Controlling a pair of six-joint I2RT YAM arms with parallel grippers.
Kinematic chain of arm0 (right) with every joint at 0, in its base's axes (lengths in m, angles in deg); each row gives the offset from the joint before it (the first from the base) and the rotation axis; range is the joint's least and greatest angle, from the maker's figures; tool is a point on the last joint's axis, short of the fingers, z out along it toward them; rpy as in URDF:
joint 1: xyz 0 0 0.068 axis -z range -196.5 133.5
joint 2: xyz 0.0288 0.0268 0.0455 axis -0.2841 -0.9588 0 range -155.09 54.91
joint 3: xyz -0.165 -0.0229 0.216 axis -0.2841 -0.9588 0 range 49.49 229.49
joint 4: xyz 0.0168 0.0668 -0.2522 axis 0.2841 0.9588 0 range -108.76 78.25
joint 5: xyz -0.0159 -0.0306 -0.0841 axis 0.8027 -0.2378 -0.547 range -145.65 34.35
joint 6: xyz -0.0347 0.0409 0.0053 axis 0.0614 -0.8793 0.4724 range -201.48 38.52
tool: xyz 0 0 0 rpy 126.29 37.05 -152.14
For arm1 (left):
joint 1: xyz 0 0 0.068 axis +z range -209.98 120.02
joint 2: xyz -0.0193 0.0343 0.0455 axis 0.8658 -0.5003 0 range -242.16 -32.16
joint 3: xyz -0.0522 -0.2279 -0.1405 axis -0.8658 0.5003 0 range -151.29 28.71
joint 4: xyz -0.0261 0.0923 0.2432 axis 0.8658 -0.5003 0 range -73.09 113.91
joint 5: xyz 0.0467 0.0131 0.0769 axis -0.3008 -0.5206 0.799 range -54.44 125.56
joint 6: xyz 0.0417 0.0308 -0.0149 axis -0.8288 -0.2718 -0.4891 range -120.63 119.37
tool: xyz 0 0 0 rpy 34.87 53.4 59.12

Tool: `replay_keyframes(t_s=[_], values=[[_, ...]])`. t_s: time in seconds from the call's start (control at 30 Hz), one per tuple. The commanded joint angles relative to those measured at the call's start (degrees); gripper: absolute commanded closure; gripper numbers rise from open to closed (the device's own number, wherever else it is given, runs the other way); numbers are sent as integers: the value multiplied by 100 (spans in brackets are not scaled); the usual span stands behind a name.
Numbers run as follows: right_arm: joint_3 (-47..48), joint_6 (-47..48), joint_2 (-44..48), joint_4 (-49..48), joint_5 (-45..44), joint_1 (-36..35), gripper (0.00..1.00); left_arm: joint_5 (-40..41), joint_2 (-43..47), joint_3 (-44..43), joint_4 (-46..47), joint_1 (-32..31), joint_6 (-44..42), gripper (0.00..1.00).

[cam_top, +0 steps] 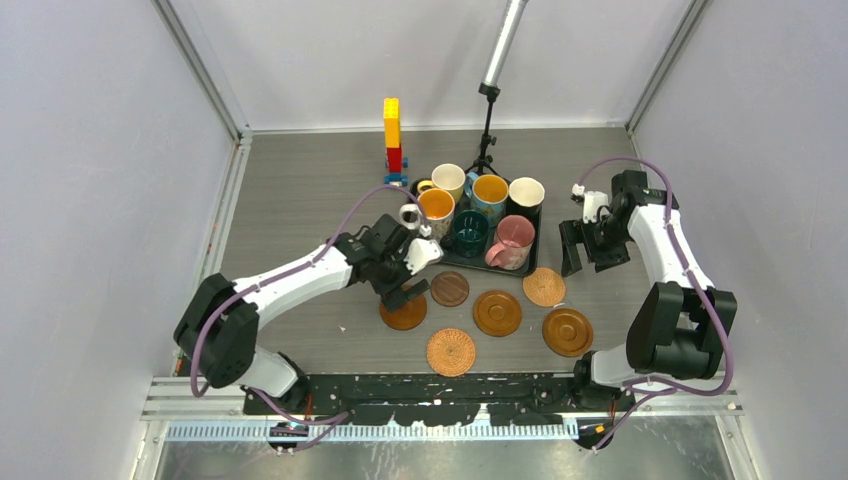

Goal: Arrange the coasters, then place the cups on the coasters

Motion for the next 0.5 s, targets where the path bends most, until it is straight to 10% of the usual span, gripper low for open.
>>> replay_keyframes(t_s=[0.0, 0.47], values=[[286, 1, -59, -67, -85, 13, 14, 218, -335, -25, 501, -142, 19, 12], [624, 80, -385, -72, -123, 14, 15, 888, -867, -45, 147, 63, -598, 43]])
